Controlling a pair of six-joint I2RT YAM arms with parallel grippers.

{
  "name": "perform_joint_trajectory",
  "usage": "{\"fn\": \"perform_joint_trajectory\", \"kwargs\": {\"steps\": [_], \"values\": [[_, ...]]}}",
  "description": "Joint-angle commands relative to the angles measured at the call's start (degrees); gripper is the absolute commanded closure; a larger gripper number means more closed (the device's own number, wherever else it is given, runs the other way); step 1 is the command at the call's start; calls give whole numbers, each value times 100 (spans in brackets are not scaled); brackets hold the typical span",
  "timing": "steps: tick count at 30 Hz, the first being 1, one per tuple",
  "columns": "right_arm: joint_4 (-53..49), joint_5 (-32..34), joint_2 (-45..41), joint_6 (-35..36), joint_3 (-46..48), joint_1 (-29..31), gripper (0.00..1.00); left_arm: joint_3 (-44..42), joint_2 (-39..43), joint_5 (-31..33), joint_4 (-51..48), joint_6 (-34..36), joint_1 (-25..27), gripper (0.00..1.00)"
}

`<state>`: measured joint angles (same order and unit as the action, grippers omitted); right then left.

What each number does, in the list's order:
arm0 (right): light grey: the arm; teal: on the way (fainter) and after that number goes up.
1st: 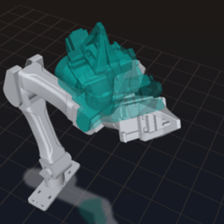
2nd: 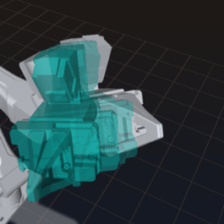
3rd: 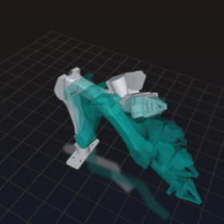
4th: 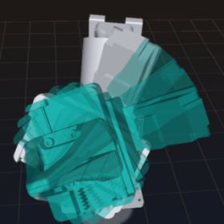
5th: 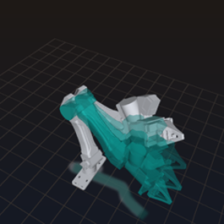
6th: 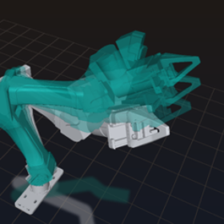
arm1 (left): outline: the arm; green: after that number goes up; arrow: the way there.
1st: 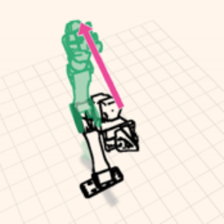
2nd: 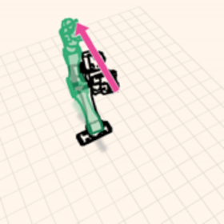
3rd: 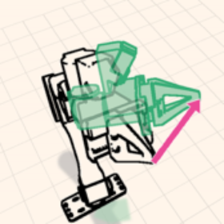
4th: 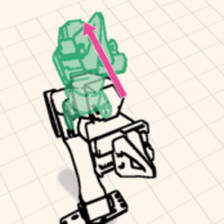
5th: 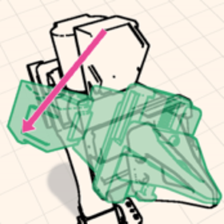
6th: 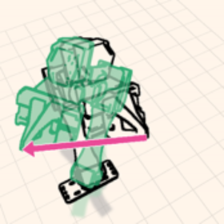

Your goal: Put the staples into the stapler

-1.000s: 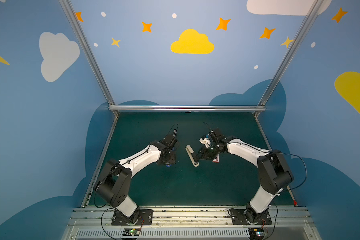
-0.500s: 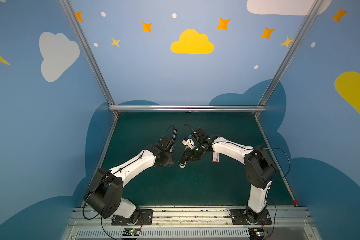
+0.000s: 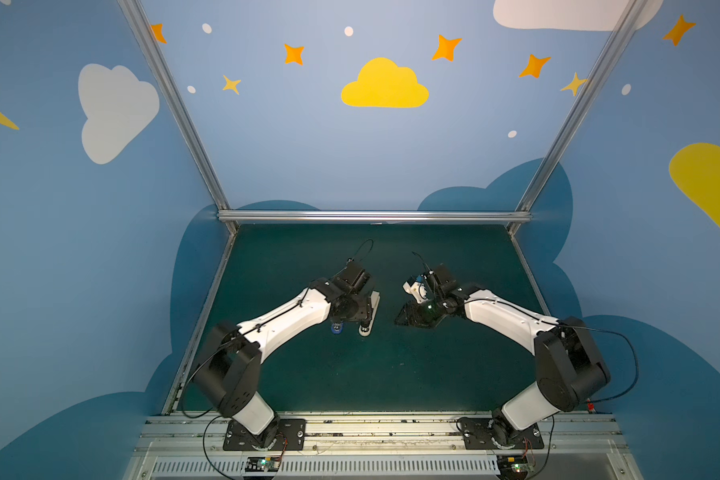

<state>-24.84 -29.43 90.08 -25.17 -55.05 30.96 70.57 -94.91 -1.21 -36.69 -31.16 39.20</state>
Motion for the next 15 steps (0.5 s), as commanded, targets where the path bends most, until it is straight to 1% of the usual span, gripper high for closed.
{"fn": "perform_joint_trajectory", "kwargs": {"steps": [1, 3, 9, 11, 15], "values": [[500, -81, -217, -264, 356, -114, 54, 559, -663, 449, -834, 155, 224, 28], [638, -149, -250, -295, 502, -159, 55, 902, -1038, 683, -1138, 160, 290, 31], [916, -282, -229, -322, 770, -248, 58, 1509, -1709, 893, -1453, 201, 486, 42], [997, -321, -203, -344, 814, -265, 58, 1655, -1853, 853, -1507, 218, 527, 50], [1242, -404, -116, -425, 906, -284, 59, 1957, -2115, 685, -1618, 190, 551, 70]]}}
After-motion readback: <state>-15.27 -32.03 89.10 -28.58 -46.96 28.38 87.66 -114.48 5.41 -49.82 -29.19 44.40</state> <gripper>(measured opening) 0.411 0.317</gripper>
